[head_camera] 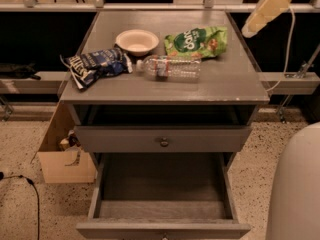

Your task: Place green rice chip bag into middle drawer

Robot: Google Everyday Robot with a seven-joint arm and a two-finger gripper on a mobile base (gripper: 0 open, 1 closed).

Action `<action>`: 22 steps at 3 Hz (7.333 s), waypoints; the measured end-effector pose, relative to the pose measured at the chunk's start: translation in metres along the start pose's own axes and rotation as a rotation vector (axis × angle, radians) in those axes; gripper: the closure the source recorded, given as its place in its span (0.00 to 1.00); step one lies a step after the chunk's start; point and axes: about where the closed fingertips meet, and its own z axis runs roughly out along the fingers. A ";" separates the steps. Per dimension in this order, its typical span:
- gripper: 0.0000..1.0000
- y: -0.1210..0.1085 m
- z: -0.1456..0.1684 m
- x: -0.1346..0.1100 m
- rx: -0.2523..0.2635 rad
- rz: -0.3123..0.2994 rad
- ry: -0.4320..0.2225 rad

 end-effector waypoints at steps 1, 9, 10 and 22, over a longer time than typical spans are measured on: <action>0.00 -0.027 -0.014 -0.004 0.113 -0.044 0.093; 0.00 -0.040 0.076 0.030 0.025 0.071 0.093; 0.00 -0.055 0.099 0.029 0.063 0.136 0.107; 0.37 -0.075 0.242 0.006 0.012 0.244 -0.095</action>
Offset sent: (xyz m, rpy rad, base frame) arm 0.1244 -0.1358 0.1733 -0.4131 -0.1740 -0.2819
